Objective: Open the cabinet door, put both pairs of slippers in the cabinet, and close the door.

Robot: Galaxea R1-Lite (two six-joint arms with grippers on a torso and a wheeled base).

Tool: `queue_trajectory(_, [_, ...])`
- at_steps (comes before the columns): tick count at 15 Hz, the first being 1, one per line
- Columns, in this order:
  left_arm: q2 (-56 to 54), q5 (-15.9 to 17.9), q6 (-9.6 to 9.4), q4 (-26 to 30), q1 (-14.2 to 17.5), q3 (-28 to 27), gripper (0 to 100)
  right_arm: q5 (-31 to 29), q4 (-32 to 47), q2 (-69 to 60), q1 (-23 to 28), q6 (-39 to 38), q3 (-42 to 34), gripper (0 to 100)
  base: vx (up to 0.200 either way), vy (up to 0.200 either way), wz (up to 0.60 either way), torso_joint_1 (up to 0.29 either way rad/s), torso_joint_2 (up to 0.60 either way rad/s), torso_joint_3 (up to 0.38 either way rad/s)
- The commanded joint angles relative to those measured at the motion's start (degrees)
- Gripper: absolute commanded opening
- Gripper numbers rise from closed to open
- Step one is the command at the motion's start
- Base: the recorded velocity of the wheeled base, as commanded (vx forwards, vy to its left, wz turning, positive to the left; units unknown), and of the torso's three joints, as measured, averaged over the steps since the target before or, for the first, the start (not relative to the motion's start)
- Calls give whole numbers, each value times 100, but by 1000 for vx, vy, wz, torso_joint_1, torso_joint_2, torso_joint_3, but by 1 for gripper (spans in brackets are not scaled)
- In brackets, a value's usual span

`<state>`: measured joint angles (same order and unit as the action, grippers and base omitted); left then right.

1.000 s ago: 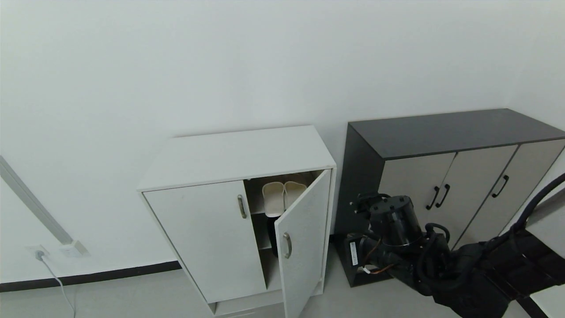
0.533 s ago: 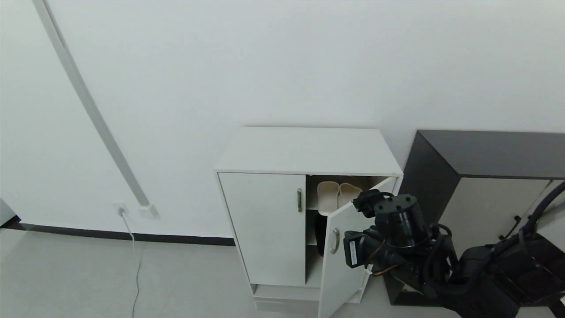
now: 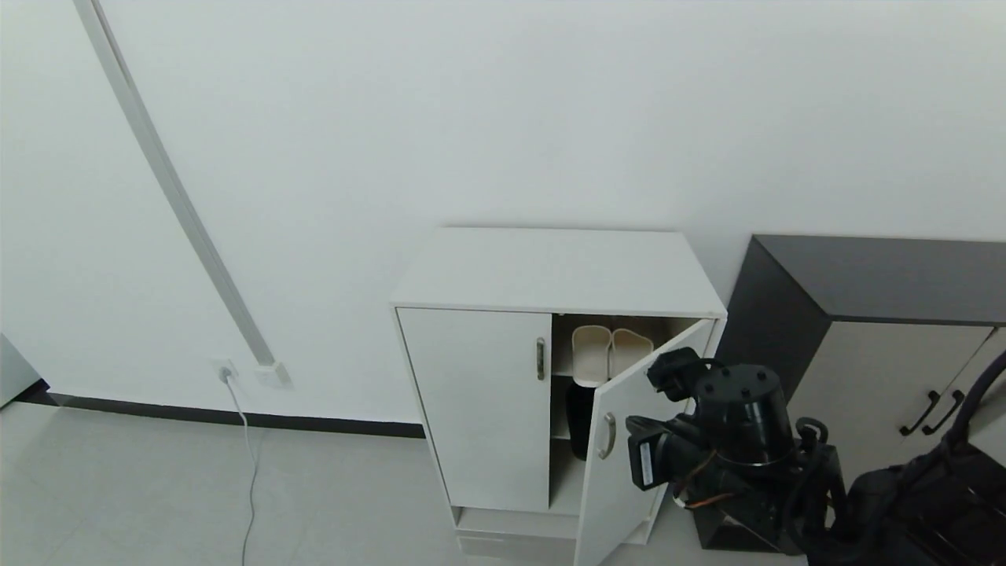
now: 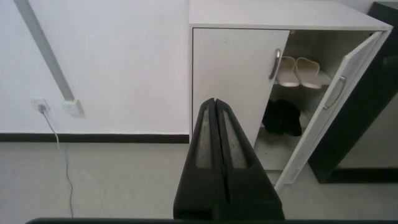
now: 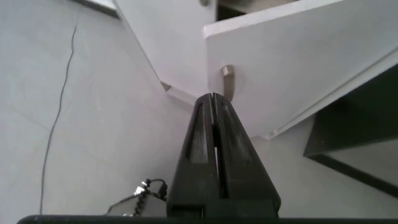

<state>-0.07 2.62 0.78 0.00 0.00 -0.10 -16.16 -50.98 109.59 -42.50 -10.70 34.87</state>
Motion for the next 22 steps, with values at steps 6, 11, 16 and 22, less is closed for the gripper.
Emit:
queue_trajectory(6, [7,2,-8,0,0,1,0,175,-1019,-114,5,165,-1289,0,67,0,0,-3,-2,3])
queue_trajectory(11, [7,2,-8,0,0,1,0,272,-1019,299,172,165,-859,0,0,0,0,0,0,0])
queue_trajectory(16, [7,-7,1,0,0,1,0,281,-1045,818,242,156,-366,0,0,0,0,0,0,0])
queue_trajectory(22, [7,-16,1,0,0,1,0,281,-1045,1530,391,165,310,0,0,0,0,0,0,0])
